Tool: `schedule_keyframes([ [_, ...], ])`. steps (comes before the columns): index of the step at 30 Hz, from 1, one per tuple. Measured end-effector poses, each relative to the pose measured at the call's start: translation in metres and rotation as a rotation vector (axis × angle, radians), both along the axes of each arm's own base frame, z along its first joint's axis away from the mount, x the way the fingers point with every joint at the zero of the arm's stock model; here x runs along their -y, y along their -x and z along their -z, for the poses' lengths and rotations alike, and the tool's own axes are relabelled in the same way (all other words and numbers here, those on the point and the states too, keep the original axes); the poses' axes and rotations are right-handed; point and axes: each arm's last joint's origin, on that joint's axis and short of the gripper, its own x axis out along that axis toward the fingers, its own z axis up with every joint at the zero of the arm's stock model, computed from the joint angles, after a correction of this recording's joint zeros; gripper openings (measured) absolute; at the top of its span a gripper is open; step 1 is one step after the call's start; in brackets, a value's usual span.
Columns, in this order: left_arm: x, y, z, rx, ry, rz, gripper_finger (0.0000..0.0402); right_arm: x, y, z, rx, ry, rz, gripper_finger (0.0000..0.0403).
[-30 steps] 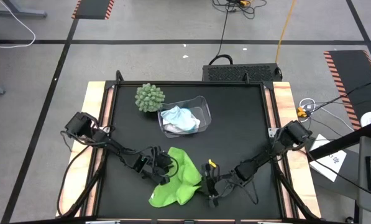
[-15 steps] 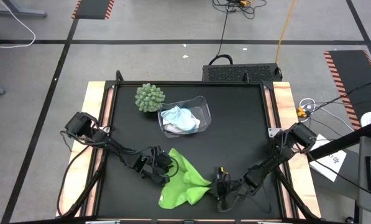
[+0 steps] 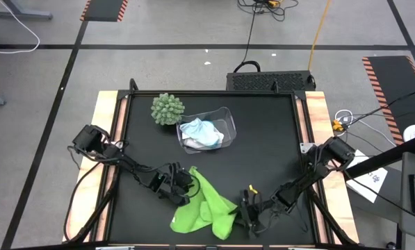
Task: Fold microfiber towels
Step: Fold the green towel
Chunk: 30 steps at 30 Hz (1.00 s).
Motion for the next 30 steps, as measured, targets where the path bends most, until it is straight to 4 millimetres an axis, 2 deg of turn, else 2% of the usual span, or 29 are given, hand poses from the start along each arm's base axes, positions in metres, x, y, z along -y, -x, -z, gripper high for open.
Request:
schedule_keyframes([
  [3, 0.000, 0.000, 0.000, 0.000, 0.001, 0.000, 0.0102, 0.004, -0.001, -0.005, 0.018, 0.026, 0.051, 0.0143],
  [7, 0.000, 0.000, 0.000, -0.001, 0.001, 0.001, 0.0102, 0.013, 0.002, -0.015, 0.064, 0.117, 0.219, 0.0151],
  [11, 0.000, 0.000, 0.000, -0.002, 0.004, 0.002, 0.0102, 0.020, 0.007, -0.028, 0.119, 0.181, 0.383, 0.0137],
  [16, 0.002, 0.001, 0.000, -0.002, 0.001, 0.009, 0.0102, 0.028, 0.013, -0.040, 0.149, 0.195, 0.494, 0.0115],
  [23, 0.002, 0.001, 0.000, -0.003, -0.006, 0.016, 0.0102, 0.033, 0.018, -0.041, 0.113, 0.152, 0.536, 0.0094],
  [26, 0.002, 0.001, 0.000, -0.004, -0.012, 0.024, 0.0102, 0.029, 0.017, -0.042, 0.089, 0.134, 0.451, 0.0092],
  [30, 0.001, 0.001, 0.000, -0.005, -0.015, 0.026, 0.0102, 0.028, 0.004, -0.046, 0.067, 0.031, 0.285, 0.0101],
])
